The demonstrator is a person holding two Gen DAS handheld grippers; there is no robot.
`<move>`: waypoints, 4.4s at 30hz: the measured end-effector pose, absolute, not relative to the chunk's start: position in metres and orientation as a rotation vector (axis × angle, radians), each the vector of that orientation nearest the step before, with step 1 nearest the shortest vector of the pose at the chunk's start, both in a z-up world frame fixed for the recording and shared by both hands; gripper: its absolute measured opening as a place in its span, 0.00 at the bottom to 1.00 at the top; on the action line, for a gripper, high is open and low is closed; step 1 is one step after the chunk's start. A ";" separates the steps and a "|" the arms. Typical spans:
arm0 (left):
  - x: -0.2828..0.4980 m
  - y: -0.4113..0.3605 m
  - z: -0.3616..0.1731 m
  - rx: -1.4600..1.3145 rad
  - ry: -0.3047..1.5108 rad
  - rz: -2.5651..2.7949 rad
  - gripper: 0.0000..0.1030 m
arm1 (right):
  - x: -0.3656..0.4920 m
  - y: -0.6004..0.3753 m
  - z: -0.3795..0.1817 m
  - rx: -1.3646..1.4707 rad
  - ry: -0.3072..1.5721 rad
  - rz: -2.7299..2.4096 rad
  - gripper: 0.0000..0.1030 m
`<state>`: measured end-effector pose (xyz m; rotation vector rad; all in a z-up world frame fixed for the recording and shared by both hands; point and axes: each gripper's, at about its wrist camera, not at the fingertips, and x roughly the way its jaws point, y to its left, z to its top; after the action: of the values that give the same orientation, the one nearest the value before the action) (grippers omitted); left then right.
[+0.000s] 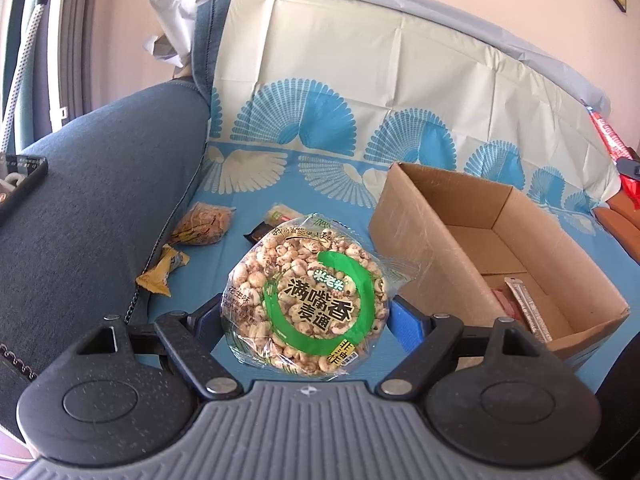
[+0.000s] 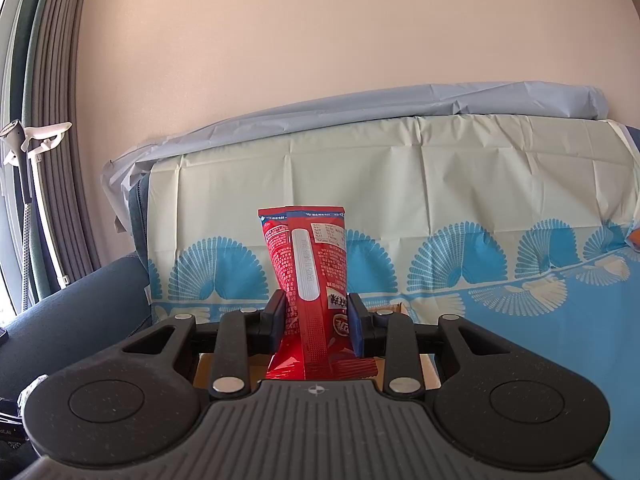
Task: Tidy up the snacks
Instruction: 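Carry the red wafer bar over the box with the right gripper while the left holds the peanut pack, then open the right gripper over the box while the left gripper releases the peanut pack into it, then move the left gripper to the yellow wrapped bar and grasp it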
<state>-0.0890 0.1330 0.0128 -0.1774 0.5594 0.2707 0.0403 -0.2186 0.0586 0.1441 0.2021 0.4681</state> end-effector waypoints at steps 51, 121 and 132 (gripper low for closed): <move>0.032 -0.016 0.109 -0.109 0.385 -0.032 0.85 | 0.038 -0.226 0.059 0.162 0.199 0.442 0.34; -0.006 0.210 -0.048 0.072 0.704 0.569 0.41 | 0.044 -0.162 0.055 -0.025 0.283 0.380 0.64; 0.030 0.211 -0.079 0.260 0.812 0.721 0.42 | 0.046 -0.162 0.055 -0.030 0.291 0.388 0.65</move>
<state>0.0299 0.2113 -0.0787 0.2601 0.8116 0.7209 0.0456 -0.1623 0.0545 -0.0301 0.2908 0.3884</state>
